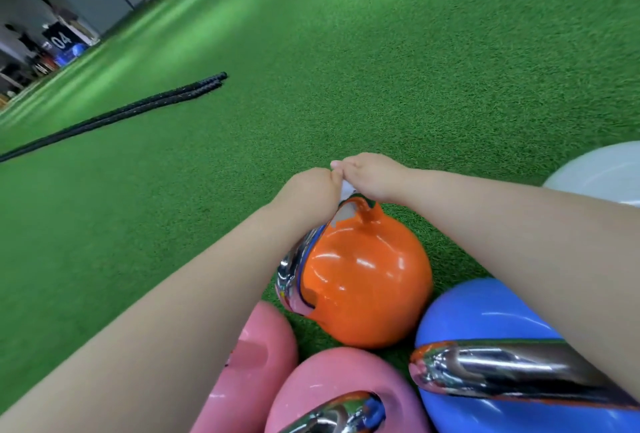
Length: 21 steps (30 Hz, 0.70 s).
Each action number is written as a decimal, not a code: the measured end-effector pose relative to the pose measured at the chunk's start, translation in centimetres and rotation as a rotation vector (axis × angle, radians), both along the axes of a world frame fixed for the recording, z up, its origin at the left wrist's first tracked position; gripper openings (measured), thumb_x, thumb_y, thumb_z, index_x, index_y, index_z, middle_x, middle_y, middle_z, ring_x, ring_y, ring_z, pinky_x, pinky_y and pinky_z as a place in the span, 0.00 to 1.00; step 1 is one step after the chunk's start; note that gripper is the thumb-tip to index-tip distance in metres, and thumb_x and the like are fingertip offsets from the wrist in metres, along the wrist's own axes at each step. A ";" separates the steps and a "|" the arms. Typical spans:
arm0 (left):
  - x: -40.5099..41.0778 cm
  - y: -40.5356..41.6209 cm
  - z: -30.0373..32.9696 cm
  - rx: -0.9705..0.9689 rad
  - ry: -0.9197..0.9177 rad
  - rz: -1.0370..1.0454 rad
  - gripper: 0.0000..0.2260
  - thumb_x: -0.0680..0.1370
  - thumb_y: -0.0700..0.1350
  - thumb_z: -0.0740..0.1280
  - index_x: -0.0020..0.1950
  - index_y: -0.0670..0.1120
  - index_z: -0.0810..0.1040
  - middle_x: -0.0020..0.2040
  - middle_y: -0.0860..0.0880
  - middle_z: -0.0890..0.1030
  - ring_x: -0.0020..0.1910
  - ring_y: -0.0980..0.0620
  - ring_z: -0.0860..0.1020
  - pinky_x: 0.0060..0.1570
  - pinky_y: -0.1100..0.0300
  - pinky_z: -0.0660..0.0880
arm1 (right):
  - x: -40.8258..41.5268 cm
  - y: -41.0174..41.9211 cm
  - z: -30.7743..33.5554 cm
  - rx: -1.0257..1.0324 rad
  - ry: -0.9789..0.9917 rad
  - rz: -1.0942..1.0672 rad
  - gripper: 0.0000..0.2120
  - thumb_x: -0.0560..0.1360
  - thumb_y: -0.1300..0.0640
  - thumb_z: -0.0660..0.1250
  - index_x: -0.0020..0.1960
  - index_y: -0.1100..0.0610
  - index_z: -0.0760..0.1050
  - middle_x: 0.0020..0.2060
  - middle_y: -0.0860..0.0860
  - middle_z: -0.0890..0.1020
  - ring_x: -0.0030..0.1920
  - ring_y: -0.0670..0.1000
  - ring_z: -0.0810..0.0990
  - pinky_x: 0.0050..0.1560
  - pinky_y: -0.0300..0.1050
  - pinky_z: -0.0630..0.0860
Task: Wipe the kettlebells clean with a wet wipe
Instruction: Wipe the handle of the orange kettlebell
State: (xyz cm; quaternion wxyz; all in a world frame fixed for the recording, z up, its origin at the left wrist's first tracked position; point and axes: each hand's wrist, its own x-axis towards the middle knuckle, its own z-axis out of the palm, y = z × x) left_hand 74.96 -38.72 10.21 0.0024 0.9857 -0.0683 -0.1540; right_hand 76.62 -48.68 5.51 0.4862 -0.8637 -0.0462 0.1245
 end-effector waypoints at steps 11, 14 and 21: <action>4.2 -4.7 -1.1 0.201 0.428 0.037 0.14 0.81 0.46 0.56 0.50 0.39 0.77 0.46 0.41 0.78 0.40 0.45 0.74 0.44 0.56 0.72 | -0.8 -3.2 -3.6 0.112 0.310 -0.220 0.18 0.82 0.57 0.51 0.63 0.64 0.72 0.62 0.59 0.76 0.63 0.58 0.73 0.58 0.44 0.70; 3.9 -6.3 -1.2 0.298 0.583 0.058 0.14 0.81 0.49 0.57 0.56 0.43 0.79 0.38 0.42 0.78 0.36 0.45 0.76 0.45 0.54 0.77 | -1.6 -5.1 -4.6 0.142 0.384 -0.288 0.20 0.83 0.55 0.47 0.62 0.63 0.72 0.62 0.58 0.75 0.63 0.58 0.72 0.58 0.45 0.68; 3.2 -8.2 -2.9 0.589 0.492 -0.129 0.24 0.78 0.59 0.60 0.64 0.42 0.73 0.58 0.47 0.78 0.59 0.46 0.76 0.60 0.52 0.73 | -1.9 -6.6 -5.8 0.240 0.487 -0.427 0.19 0.83 0.57 0.45 0.69 0.60 0.67 0.63 0.56 0.74 0.63 0.56 0.72 0.58 0.47 0.68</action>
